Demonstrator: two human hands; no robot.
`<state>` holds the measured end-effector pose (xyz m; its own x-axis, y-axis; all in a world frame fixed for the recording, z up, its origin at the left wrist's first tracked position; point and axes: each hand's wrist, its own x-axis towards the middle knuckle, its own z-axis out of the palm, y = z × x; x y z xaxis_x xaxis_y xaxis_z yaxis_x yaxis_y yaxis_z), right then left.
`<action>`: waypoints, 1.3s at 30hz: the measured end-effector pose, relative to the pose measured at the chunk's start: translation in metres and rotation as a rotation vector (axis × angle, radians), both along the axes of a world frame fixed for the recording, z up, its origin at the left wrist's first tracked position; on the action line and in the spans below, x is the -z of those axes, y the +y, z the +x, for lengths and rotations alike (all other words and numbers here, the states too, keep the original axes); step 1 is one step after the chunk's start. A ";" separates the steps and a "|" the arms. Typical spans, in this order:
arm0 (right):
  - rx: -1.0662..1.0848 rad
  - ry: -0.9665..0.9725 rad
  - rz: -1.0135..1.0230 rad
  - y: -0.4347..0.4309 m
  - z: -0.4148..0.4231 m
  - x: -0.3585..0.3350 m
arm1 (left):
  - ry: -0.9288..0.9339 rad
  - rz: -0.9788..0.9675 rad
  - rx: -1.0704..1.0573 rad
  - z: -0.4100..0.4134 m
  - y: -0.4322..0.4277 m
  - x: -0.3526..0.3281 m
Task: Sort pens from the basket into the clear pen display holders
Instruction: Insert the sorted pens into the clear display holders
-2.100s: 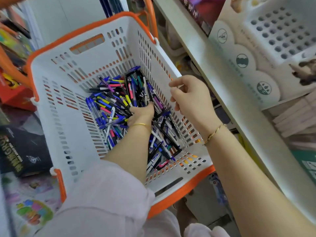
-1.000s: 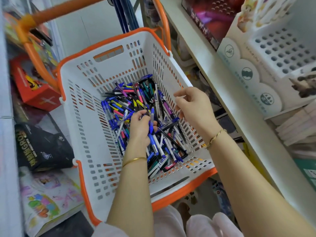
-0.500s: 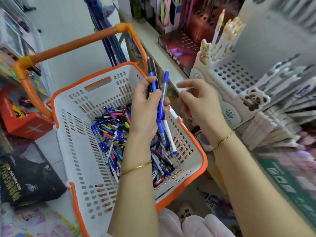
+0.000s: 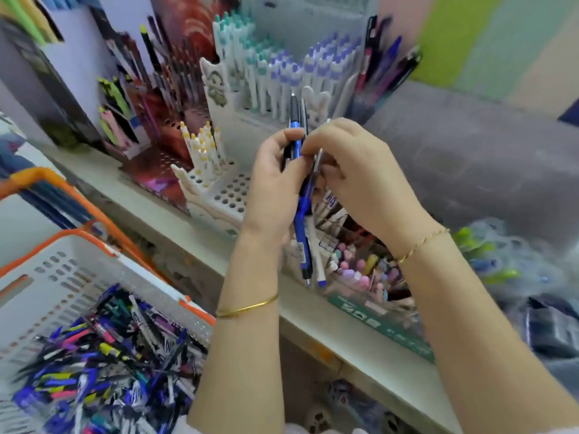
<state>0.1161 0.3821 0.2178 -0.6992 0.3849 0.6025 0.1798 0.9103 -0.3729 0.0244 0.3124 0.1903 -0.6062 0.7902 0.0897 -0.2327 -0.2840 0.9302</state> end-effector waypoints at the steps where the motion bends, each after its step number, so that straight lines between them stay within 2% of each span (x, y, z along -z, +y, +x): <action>1: -0.002 0.001 -0.001 0.007 0.008 -0.002 | -0.001 0.009 0.013 0.008 0.008 -0.004; 9: 0.037 0.128 -0.055 0.051 0.048 -0.004 | -0.022 -0.012 0.070 0.049 0.044 -0.027; 20: 0.271 0.297 -0.159 0.065 0.049 -0.001 | -0.098 -0.032 0.045 0.037 0.064 -0.040; 23: 0.221 0.320 -0.209 0.057 0.048 -0.004 | -0.143 -0.009 0.061 0.029 0.064 -0.041; 28: 0.185 0.221 -0.363 0.042 0.050 -0.003 | -0.130 0.000 0.089 0.024 0.064 -0.044; 31: 0.151 0.165 -0.295 0.039 0.053 0.002 | -0.114 -0.014 0.100 0.024 0.064 -0.046; 33: 0.031 0.173 -0.261 0.039 0.057 0.006 | -0.097 -0.032 0.092 0.027 0.065 -0.045; 36: -0.119 0.139 -0.291 0.039 0.069 0.010 | -0.141 -0.027 0.093 0.030 0.070 -0.045; 39: -0.149 0.101 -0.291 0.037 0.081 0.010 | -0.188 -0.024 0.104 0.034 0.074 -0.046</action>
<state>0.1966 0.4195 0.2079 -0.7031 0.4490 0.5513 0.0015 0.7763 -0.6304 0.0582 0.3863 0.2363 -0.5257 0.8498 -0.0368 -0.4300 -0.2282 0.8735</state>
